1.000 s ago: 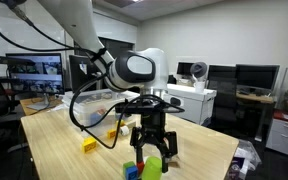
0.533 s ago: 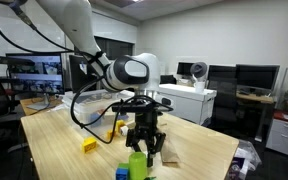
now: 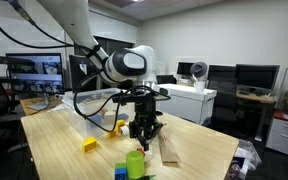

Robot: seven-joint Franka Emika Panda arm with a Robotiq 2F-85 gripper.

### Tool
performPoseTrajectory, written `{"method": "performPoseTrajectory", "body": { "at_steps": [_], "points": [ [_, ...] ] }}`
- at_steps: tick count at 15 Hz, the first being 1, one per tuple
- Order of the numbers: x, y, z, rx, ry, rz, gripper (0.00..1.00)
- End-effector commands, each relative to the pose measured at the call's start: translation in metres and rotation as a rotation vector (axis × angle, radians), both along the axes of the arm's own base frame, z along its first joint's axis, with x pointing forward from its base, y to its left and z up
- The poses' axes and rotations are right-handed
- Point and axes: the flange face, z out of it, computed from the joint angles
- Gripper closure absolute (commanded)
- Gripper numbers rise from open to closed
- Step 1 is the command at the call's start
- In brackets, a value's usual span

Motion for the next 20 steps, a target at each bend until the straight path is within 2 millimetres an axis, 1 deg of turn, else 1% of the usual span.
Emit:
{"method": "performPoseTrajectory", "body": {
  "at_steps": [1,3,4,5,6,11,14,16,20],
  "points": [
    [0.003,0.019,0.033,0.029,-0.04,0.038,0.96],
    [0.006,0.021,0.041,0.026,-0.044,0.054,0.97],
    [0.006,0.02,0.043,0.012,-0.044,0.056,0.78],
    [0.006,0.017,0.043,-0.001,-0.042,0.054,0.69],
    [0.005,0.012,0.032,-0.016,-0.031,0.04,0.56],
    [-0.006,0.003,0.007,-0.011,0.011,0.004,0.21],
    [-0.01,0.001,-0.006,-0.006,0.029,-0.004,0.03],
    [-0.008,0.005,-0.016,0.001,0.036,-0.005,0.0],
    [-0.004,0.009,-0.033,-0.013,0.041,-0.004,0.0]
  ]
}}
